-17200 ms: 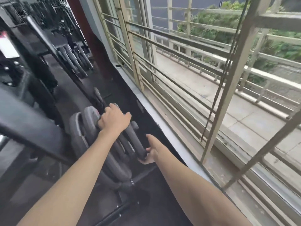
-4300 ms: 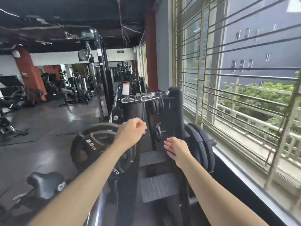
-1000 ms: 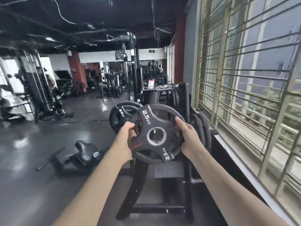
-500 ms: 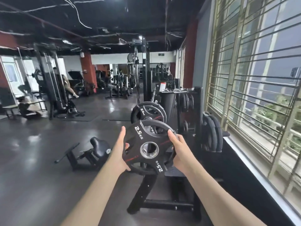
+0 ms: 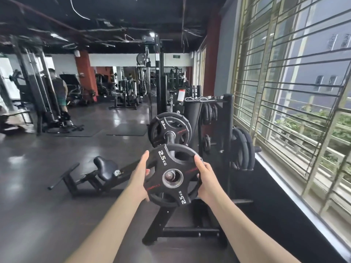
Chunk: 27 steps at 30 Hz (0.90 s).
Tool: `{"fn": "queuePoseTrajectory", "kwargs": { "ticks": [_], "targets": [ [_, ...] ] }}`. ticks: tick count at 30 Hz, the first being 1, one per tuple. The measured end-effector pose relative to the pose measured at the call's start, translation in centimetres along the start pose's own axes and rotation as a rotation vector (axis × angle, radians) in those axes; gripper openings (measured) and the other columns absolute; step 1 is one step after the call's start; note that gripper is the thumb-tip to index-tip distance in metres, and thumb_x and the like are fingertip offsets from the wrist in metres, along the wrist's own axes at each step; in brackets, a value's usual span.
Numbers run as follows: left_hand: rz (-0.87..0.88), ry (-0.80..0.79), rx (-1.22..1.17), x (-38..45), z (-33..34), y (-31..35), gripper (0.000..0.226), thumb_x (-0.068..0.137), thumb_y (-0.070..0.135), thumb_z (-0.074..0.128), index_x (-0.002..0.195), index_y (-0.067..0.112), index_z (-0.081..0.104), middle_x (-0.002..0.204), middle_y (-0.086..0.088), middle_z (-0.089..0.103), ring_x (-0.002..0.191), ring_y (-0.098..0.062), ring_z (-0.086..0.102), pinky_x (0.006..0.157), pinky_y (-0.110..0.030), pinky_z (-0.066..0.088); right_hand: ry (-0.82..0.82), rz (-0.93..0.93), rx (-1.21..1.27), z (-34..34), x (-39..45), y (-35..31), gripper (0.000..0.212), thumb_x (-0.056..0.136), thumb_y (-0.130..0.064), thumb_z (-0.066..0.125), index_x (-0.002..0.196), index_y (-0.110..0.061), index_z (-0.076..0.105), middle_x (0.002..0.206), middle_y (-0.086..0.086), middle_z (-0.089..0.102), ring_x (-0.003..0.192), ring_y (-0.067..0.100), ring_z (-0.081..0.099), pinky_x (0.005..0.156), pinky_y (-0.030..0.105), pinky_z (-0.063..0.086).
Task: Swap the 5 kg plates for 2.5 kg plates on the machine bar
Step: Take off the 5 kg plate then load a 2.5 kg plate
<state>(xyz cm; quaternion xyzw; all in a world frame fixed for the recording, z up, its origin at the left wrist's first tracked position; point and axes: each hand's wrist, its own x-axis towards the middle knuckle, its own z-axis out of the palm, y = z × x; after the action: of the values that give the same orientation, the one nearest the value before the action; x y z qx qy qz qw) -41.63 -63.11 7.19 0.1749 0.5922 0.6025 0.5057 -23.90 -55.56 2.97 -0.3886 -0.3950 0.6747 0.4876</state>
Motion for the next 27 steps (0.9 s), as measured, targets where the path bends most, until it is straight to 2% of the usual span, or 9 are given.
{"fn": "queuePoseTrajectory", "kwargs": {
  "ticks": [3,6,11,12,15,17,21,25,27],
  "targets": [
    [-0.025,-0.009,-0.004,1.3,-0.6,-0.3,0.104,0.055,0.085,0.068,0.136,0.024,0.052,0.146,0.004,0.049,0.131,-0.036,0.050,0.110,-0.073,0.012,0.001,0.020,-0.001,0.8,0.4,1.2,0.070,0.067,-0.064,0.080,0.115,-0.018,0.057,0.106,0.008,0.073,0.109,0.032,0.070,0.102,0.062,0.049],
    [-0.007,0.033,-0.069,1.6,-0.7,0.1,0.084,0.076,0.073,0.066,0.139,0.020,0.049,0.136,0.001,0.053,0.118,-0.033,0.058,0.108,-0.062,0.026,0.001,0.027,-0.011,1.1,0.7,1.4,0.064,0.074,-0.063,0.076,0.116,-0.020,0.055,0.111,0.008,0.071,0.109,0.031,0.070,0.099,0.065,0.050],
    [0.017,0.042,-0.081,2.8,-0.1,0.5,0.085,0.082,0.067,0.066,0.144,0.016,0.037,0.088,0.001,0.057,0.070,-0.022,0.055,0.091,-0.056,0.039,0.013,0.016,-0.029,1.4,1.4,1.3,0.053,0.085,-0.060,0.068,0.116,-0.021,0.053,0.118,0.011,0.069,0.108,0.032,0.070,0.094,0.067,0.052],
    [0.007,0.020,-0.065,2.9,-0.1,0.6,0.088,0.074,0.075,0.067,0.134,0.014,0.043,0.091,0.000,0.061,0.071,-0.023,0.058,0.081,-0.051,0.043,0.028,0.006,-0.024,1.5,1.7,1.5,0.053,0.084,-0.062,0.069,0.116,-0.023,0.053,0.118,0.010,0.069,0.108,0.031,0.070,0.095,0.065,0.052],
    [0.012,-0.072,0.003,6.0,-0.3,0.5,0.120,0.038,0.095,0.068,0.131,0.019,0.060,0.109,-0.004,0.075,0.084,-0.031,0.076,0.064,-0.043,0.057,0.073,-0.010,-0.058,2.3,2.9,1.5,0.068,0.068,-0.074,0.072,0.115,-0.029,0.051,0.117,0.006,0.068,0.110,0.029,0.068,0.098,0.061,0.052],
    [0.024,-0.027,0.007,7.6,0.0,0.9,0.120,0.042,0.097,0.064,0.130,0.016,0.056,0.114,-0.007,0.073,0.088,-0.033,0.075,0.060,-0.042,0.059,0.127,0.027,-0.050,2.8,4.3,1.3,0.088,0.060,-0.076,0.076,0.125,-0.025,0.044,0.119,0.006,0.065,0.110,0.030,0.066,0.098,0.060,0.052],
    [0.076,0.135,0.067,9.8,0.6,1.7,0.133,0.032,0.106,0.048,0.133,0.020,0.044,0.122,-0.004,0.058,0.105,-0.034,0.062,0.087,-0.052,0.054,0.205,0.112,0.014,2.8,8.0,1.7,0.140,0.032,-0.086,0.080,0.145,-0.020,0.031,0.133,0.009,0.059,0.113,0.035,0.064,0.098,0.061,0.052],
    [0.133,0.141,-0.005,12.9,0.3,1.2,0.137,0.025,0.102,0.059,0.141,0.034,0.035,0.140,-0.001,0.051,0.118,-0.033,0.057,0.098,-0.057,0.049,0.219,0.253,-0.037,2.0,10.6,2.4,0.150,0.017,-0.084,0.085,0.143,-0.019,0.038,0.138,0.013,0.056,0.115,0.049,0.061,0.079,0.077,0.048],
    [0.159,0.148,-0.039,12.9,0.6,1.7,0.146,0.019,0.099,0.063,0.145,0.033,0.030,0.146,-0.002,0.045,0.122,-0.033,0.054,0.101,-0.057,0.047,0.190,0.378,-0.046,2.5,11.3,2.5,0.157,0.003,-0.081,0.085,0.142,-0.020,0.041,0.144,0.016,0.053,0.123,0.053,0.055,0.085,0.082,0.041]
  ]
}}
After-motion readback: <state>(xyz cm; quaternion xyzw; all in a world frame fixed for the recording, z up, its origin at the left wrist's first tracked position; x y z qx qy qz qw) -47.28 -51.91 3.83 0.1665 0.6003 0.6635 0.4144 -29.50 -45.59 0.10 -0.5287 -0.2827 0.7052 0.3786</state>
